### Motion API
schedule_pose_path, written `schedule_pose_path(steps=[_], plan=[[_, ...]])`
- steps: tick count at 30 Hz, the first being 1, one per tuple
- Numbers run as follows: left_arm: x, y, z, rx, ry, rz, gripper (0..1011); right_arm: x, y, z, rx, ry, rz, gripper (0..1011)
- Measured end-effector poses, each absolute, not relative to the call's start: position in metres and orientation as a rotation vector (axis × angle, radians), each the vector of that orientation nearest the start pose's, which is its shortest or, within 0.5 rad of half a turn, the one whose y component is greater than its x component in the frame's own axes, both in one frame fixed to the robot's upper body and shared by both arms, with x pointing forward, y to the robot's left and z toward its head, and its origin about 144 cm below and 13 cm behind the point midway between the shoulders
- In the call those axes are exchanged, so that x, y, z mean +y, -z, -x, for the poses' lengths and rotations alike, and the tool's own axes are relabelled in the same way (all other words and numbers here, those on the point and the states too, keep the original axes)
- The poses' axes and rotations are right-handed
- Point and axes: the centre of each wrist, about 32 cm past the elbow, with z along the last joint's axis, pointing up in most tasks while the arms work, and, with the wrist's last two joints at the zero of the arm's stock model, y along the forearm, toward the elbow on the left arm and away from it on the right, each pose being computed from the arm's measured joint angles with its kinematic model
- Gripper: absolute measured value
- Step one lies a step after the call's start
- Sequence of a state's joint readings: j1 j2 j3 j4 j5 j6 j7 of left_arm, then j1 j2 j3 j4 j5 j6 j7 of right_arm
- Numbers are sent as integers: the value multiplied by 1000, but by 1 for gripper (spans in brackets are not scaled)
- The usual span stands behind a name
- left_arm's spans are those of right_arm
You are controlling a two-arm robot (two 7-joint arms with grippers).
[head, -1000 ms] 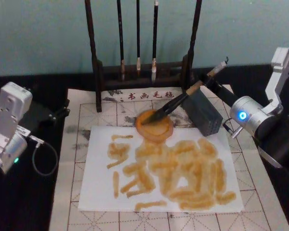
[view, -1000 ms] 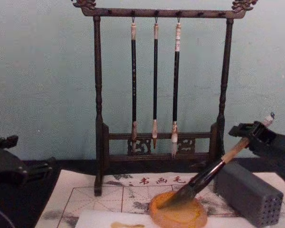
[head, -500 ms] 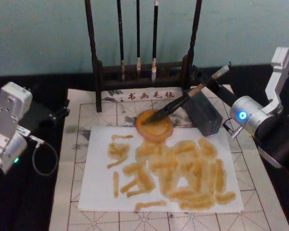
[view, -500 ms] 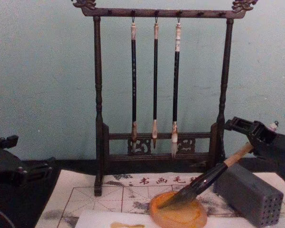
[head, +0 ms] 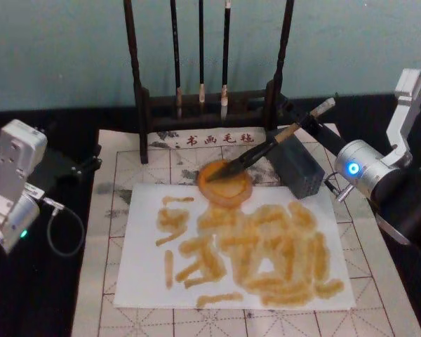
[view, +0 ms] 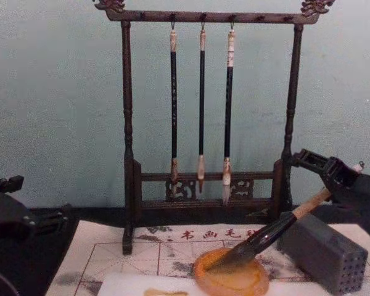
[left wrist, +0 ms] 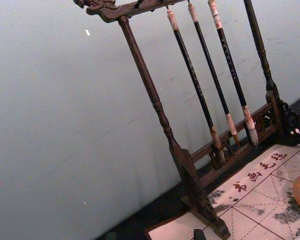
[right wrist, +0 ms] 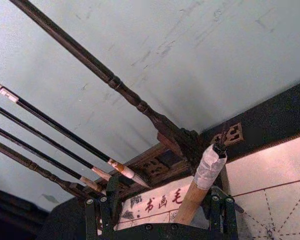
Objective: Pick up the brush from the inkstone, write on the paper, then place the brush back to its original position.
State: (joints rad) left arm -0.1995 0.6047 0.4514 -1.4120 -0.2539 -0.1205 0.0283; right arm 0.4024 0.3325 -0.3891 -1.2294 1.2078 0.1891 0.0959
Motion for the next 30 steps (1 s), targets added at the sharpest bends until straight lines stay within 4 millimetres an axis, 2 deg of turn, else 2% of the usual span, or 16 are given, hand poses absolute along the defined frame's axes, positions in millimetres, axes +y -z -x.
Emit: schedule_pose_path(steps=[20, 30], plan=[[310, -1140, -489, -285, -1248, -305, 1001, -259, -1157, -554, 799, 1157, -347, 1000], [310, -1140, -489, -285, -1248, -304, 1001, -266, -1156, -541, 814, 1169, -349, 1000]])
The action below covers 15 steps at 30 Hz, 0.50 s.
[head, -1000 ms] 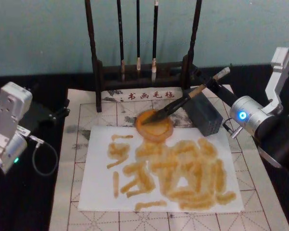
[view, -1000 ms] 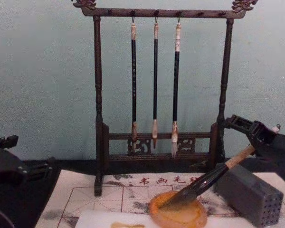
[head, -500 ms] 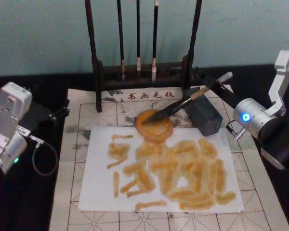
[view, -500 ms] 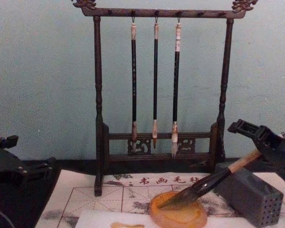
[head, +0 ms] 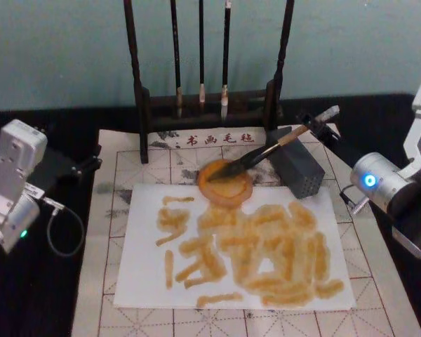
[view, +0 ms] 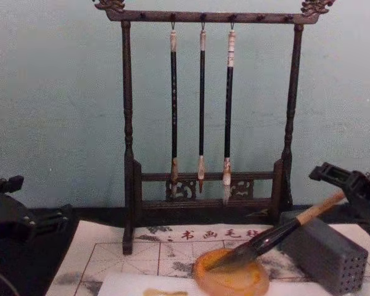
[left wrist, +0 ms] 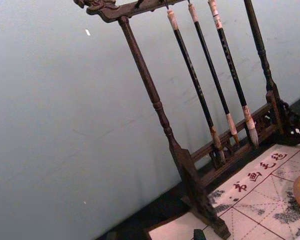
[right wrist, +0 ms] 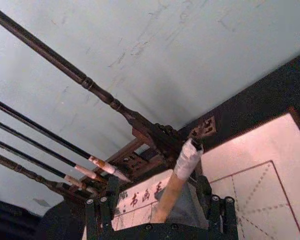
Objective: Pick up the brush from the inkstone, write on the paper, then place the brush back to its original position.
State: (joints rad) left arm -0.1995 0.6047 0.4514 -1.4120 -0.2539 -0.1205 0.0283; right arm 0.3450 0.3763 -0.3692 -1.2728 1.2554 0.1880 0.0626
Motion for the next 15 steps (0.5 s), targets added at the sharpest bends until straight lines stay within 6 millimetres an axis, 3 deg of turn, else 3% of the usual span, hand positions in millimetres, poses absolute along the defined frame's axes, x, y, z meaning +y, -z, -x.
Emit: schedule_pose_path(steps=[10, 15], plan=[[310, -1140, -489, -285, -1248, -304, 1001, -269, -1158, -509, 764, 1159, -335, 1000], [310, -1140, -489, -285, -1248, -304, 1001, -265, -1156, -488, 639, 1157, -281, 1000]])
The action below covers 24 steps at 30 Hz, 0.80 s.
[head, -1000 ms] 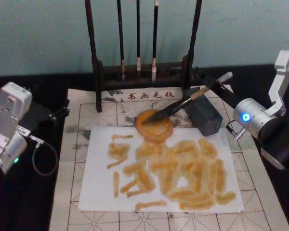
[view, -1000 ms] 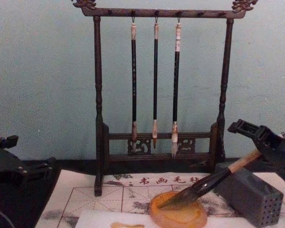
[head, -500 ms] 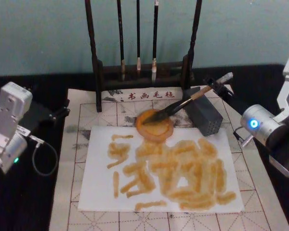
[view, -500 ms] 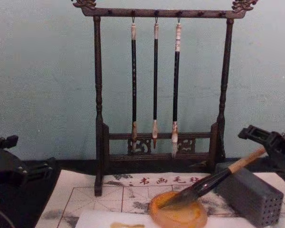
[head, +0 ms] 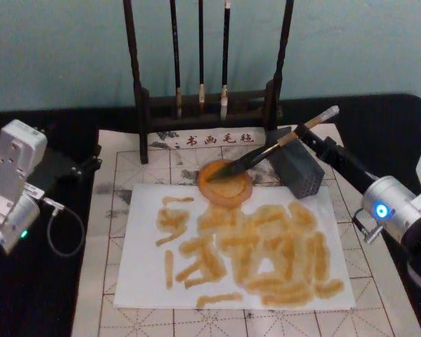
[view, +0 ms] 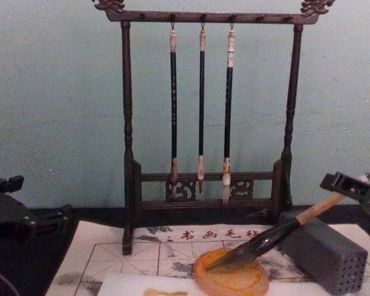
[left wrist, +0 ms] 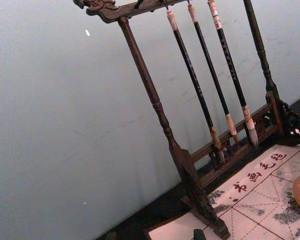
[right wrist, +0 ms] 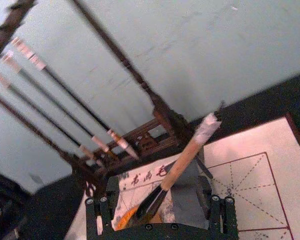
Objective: Pick up the brush from the inkstone, write on the paper, then place the brush back to its original position.
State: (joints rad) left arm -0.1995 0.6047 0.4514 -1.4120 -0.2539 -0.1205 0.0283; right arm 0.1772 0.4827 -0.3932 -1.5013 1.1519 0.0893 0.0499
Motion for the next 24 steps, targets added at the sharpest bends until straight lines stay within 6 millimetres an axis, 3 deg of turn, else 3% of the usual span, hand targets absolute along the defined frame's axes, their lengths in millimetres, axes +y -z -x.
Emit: schedule_pose_path(steps=[8, 16, 24], plan=[[310, -1140, -489, -285, -1248, -304, 1001, -254, -1151, -464, 378, 1147, -103, 1000], [310, -1140, -489, -285, -1248, -304, 1001, -243, -1144, -455, 127, 1174, 97, 1000], [310, -1140, -489, -285, -1248, -304, 1001, -240, -1141, -453, 67, 1185, 139, 1000]])
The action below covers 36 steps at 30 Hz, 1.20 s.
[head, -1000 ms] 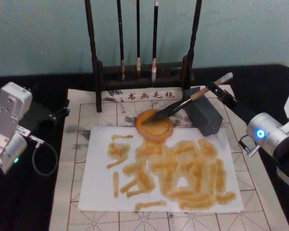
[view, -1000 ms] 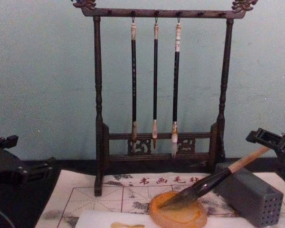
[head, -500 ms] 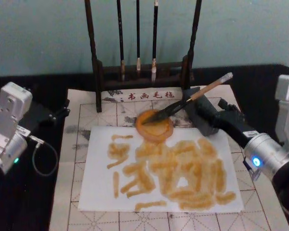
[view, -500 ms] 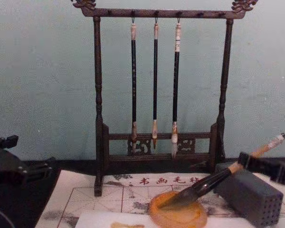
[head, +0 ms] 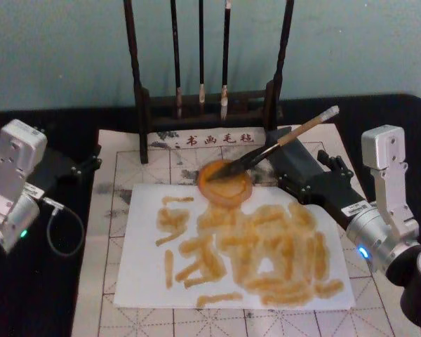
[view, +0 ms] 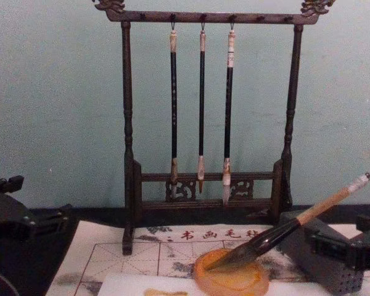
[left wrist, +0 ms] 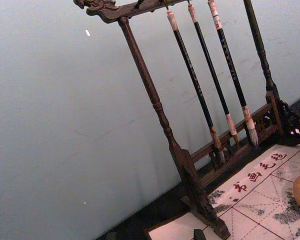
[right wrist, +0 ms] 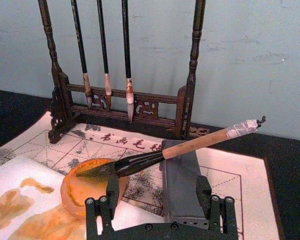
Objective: Pick up the brush from the inkstone, write on the paper, then place the brush back to its original position.
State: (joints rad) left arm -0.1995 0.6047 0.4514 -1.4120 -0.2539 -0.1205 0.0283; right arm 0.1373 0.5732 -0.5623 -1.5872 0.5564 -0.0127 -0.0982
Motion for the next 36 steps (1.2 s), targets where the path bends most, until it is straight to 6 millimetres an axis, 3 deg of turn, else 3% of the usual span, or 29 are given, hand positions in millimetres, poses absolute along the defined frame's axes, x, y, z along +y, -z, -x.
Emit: schedule_pose_path(steps=[36], plan=[[310, -1140, -489, -285, -1248, -304, 1001, -241, -1142, -454, 88, 1181, 123, 1000]])
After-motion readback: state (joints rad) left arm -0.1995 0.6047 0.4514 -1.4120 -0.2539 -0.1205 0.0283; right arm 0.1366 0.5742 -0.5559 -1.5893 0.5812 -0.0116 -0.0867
